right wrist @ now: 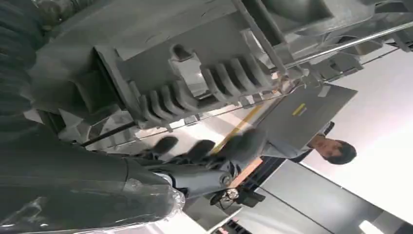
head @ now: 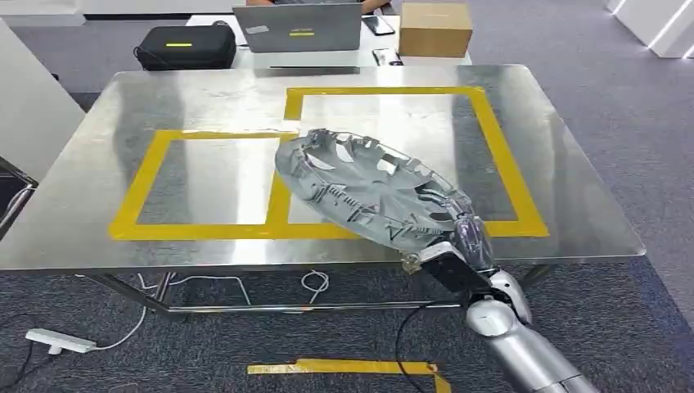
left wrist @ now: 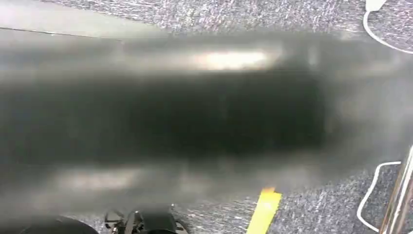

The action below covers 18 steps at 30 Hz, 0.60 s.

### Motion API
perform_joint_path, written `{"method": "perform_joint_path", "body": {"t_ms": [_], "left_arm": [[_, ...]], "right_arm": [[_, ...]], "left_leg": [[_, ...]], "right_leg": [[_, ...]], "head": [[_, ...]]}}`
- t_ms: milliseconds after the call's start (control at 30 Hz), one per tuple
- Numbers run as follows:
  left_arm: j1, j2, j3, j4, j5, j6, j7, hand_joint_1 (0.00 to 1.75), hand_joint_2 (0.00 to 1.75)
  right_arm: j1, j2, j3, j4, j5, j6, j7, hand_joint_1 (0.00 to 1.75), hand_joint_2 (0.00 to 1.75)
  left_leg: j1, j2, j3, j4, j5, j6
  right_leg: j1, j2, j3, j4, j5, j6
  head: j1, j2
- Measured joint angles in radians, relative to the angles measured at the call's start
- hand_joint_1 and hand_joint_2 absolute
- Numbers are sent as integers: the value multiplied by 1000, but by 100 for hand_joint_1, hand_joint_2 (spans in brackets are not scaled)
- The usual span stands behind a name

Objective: Take the parts from the cabinet and place them on the table.

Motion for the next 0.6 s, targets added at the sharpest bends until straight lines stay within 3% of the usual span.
{"method": "perform_joint_path", "body": {"t_ms": [600], "left_arm": [[0, 0, 15, 0, 5, -20, -26, 0, 0]], "right_arm": [[8, 0, 0, 0, -2, 0, 0, 0, 175]], "left_leg": [[0, 0, 0, 0, 0, 0]], "right_leg": [[0, 0, 0, 0, 0, 0]], "head": [[0, 0]]}}
